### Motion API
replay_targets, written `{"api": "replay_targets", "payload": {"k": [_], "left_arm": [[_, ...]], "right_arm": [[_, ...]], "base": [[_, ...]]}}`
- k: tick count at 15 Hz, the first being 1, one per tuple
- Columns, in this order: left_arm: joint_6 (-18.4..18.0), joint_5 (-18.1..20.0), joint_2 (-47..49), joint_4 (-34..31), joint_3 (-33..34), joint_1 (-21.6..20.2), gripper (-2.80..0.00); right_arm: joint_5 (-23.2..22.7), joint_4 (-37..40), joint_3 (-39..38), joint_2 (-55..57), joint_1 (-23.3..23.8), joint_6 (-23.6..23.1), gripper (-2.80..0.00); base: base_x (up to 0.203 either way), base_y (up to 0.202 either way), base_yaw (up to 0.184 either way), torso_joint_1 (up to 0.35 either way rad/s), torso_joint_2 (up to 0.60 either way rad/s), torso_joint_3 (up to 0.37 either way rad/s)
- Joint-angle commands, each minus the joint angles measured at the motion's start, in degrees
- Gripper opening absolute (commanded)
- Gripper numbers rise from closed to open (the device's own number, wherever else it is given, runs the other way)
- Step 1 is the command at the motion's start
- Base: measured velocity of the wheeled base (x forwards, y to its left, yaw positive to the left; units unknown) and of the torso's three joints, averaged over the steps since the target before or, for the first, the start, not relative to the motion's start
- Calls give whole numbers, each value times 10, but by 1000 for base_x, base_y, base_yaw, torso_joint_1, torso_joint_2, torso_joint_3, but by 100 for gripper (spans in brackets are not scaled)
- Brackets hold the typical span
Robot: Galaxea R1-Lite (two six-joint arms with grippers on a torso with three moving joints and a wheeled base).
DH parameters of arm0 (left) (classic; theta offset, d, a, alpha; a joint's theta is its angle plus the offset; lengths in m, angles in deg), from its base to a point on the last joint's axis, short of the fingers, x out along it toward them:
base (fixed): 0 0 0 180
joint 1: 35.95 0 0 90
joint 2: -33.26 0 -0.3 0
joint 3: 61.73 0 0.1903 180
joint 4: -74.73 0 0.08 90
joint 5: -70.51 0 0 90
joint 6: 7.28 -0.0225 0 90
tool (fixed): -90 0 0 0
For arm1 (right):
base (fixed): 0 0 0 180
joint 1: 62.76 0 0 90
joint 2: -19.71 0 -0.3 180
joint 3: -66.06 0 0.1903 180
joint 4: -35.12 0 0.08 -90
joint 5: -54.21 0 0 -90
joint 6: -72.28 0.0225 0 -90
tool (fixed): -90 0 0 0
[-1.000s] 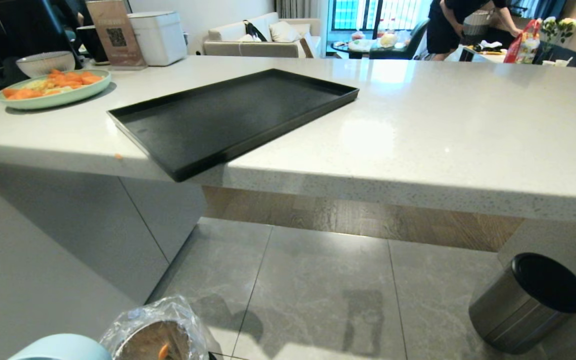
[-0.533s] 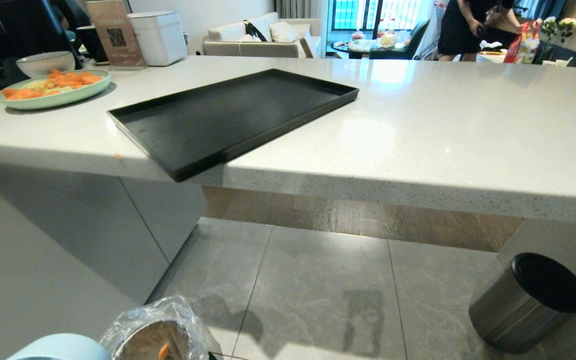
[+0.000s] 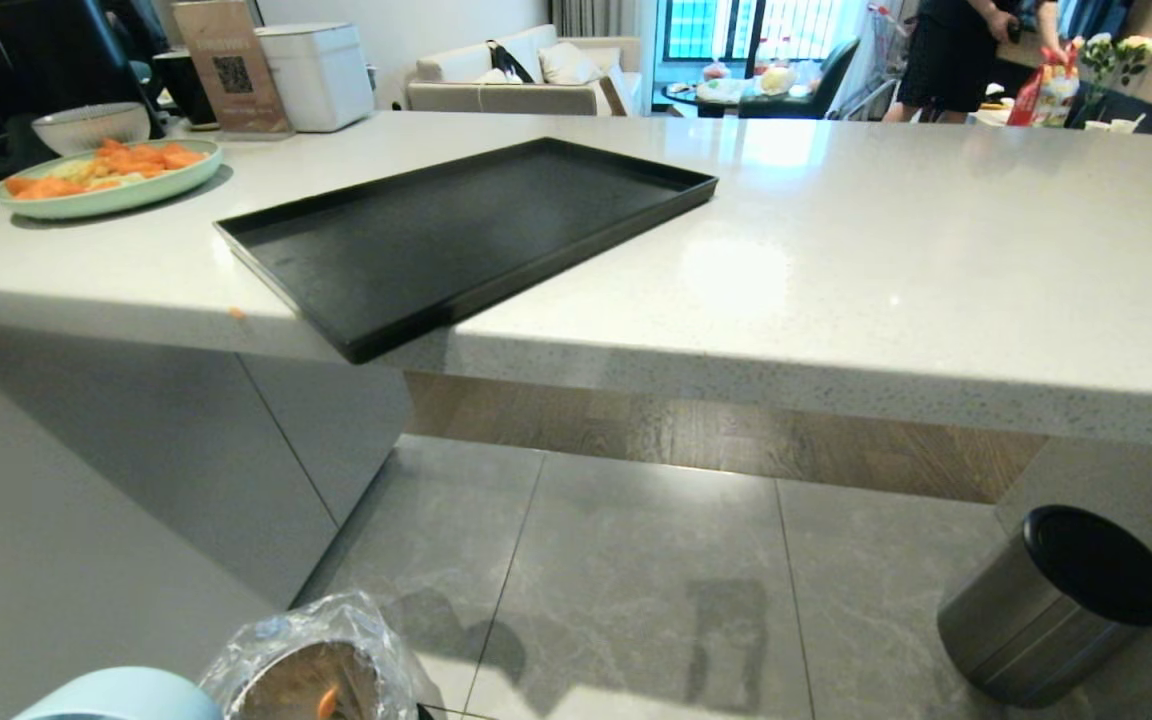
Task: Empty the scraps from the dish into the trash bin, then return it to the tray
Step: Put the bowl back to the table
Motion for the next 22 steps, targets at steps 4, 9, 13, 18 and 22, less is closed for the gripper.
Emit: {"api": "replay_targets", "payload": {"k": [4,9,13,18,22], "left_arm": [[0,0,0,1,0,0,-280],[0,0,0,1,0,0,-280],[0,0,0,1,0,0,-280],[0,0,0,1,0,0,-280],[0,0,0,0,0,0,-280]], "right_arm": [[0,0,0,0,0,0,-280],[0,0,0,0,0,0,-280],[0,0,0,0,0,0,-280],[0,0,0,0,0,-1,-280],[0,0,0,0,0,-1,-280]], "base": [[0,0,0,0,0,0],[0,0,0,0,0,0],[0,0,0,0,0,0],[0,0,0,0,0,0],[0,0,0,-10,-120,-128]]}}
